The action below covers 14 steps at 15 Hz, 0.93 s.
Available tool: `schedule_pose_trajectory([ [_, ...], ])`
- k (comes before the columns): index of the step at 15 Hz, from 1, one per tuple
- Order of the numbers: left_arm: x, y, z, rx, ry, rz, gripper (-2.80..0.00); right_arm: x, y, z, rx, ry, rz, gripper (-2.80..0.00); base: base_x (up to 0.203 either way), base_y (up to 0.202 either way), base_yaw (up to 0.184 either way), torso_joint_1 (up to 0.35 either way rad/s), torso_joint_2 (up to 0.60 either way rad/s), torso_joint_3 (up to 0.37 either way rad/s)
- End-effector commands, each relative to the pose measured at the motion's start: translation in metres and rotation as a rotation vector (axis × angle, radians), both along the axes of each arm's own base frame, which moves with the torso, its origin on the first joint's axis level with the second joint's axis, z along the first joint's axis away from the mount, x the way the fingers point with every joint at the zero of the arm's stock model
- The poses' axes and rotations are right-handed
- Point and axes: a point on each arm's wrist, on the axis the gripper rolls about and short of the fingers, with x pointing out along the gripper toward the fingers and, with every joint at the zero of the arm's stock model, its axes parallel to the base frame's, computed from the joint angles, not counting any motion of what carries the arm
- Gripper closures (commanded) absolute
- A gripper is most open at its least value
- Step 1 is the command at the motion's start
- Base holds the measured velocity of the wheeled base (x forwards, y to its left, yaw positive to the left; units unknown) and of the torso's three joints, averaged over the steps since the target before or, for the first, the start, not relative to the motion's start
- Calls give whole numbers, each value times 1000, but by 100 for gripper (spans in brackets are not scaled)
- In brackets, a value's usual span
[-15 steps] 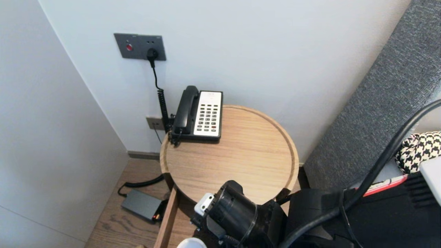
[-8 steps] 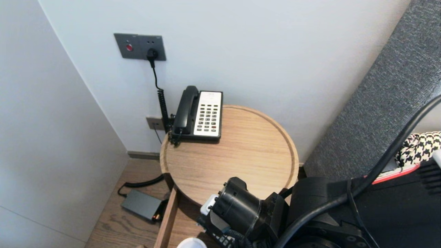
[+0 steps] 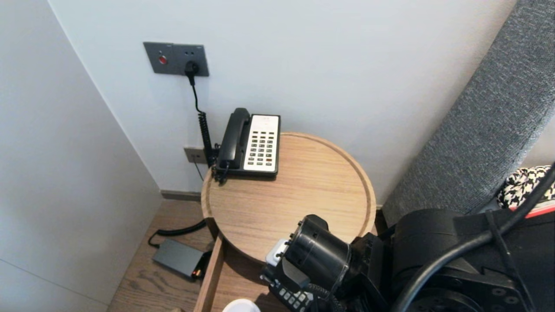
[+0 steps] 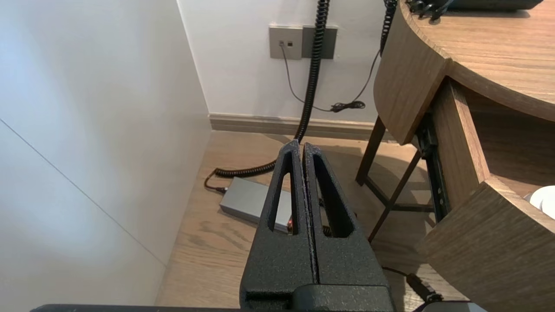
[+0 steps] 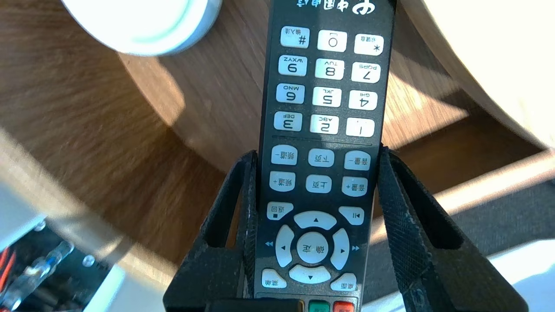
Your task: Take the remote control out of the drawer one by one and place them on the table
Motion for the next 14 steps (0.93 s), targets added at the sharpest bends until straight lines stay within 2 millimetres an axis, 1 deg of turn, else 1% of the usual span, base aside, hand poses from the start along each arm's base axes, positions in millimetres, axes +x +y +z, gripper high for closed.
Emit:
schedule_pose_trajectory([
  [1,1,0,-2,0,8,0,0,-6,-8,12,33,-11,-5,0,0,0,0,0,0,0],
  [3,1,0,-3,0,11,1,0,-12,-15,20,55,-15,-5,0,0,0,0,0,0,0],
  [7,1,0,-2,0,8,0,0,-24,-36,32,56,-5,-21,0,0,0,0,0,0,0],
  [8,1,0,-2,0,8,1,0,-24,-37,32,60,-5,-27,0,0,0,0,0,0,0],
  [12,1,0,-3,0,8,0,0,-32,-56,49,116,-32,-44,0,0,0,0,0,0,0],
  [14,1,0,-3,0,9,1,0,-28,-69,60,156,-59,-81,0,0,0,0,0,0,0],
])
